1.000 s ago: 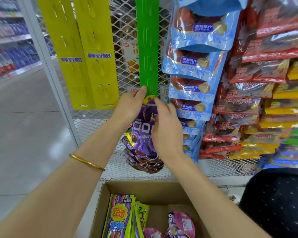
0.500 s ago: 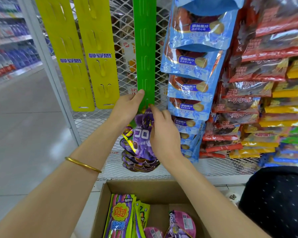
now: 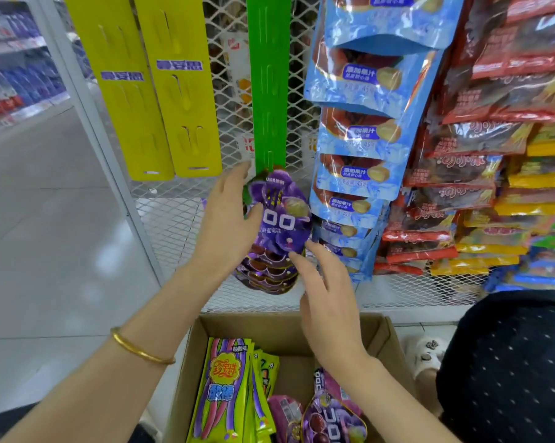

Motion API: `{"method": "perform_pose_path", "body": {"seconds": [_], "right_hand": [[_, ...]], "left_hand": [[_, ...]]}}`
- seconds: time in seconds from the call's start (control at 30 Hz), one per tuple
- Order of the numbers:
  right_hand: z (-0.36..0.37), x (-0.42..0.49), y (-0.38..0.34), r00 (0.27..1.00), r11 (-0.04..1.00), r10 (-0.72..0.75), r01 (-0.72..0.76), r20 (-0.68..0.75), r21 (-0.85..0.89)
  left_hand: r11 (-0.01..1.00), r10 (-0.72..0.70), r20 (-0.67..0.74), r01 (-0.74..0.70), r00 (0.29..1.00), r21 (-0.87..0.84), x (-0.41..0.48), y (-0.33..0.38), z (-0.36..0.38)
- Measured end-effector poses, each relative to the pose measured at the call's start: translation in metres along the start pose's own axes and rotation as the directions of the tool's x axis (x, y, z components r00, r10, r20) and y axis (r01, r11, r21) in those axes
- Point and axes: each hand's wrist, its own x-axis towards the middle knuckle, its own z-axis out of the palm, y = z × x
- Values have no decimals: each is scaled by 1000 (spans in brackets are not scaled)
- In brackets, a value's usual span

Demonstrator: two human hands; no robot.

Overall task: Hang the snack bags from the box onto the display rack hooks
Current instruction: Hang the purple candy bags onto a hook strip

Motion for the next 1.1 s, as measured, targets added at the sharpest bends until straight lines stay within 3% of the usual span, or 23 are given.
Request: {"method": "perform_pose_path", "body": {"seconds": [0.07, 0.13, 0.27, 0.4, 0.47, 0.53, 0.63, 0.83, 0.9, 0.97, 1.0, 1.03, 1.1], "right_hand": [[11, -29, 24, 986, 998, 48, -52, 160, 19], [26, -60, 53, 906, 987, 138, -160, 399, 22], [51, -125, 101, 536, 913, 353, -378, 767, -156], [72, -188, 125, 218, 792, 457, -540, 862, -284], [82, -214, 132, 93, 724, 504, -588, 859, -361], [92, -240, 137, 16, 670, 578, -580, 816, -463], [102, -268, 141, -51, 463, 780, -622, 623, -631], [107, -265, 143, -1, 296, 917, -671, 399, -681], [106, -264, 144, -86, 201, 915, -749, 394, -631], [107, -260, 141, -168, 80, 867, -883, 469, -463], [107, -254, 138, -158, 57, 845, -924, 510, -379], [104, -242, 133, -110, 86, 815, -948, 569, -306], [102, -216, 127, 29, 287, 713, -924, 700, -254]], "left_hand": [[990, 105, -58, -99, 993, 104, -24, -6, 2], [983, 128, -35, -123, 991, 133, -51, -16, 9], [993, 51, 181, -69, 982, 91, -96, -38, 30], [997, -36, 351, 10, 936, 76, -112, -55, 49], [996, -51, 389, 16, 920, 92, -115, -62, 57], [993, -102, 425, 66, 900, 98, -118, -67, 62], [982, -186, 489, 146, 852, 119, -120, -76, 68], [967, -257, 525, 213, 811, 143, -120, -82, 74], [964, -266, 521, 229, 811, 136, -119, -82, 74], [963, -269, 527, 233, 806, 135, -119, -83, 75], [963, -270, 537, 232, 799, 138, -120, -83, 76], [963, -268, 553, 227, 789, 144, -121, -83, 77], [965, -261, 605, 207, 753, 160, -125, -84, 80]]}}
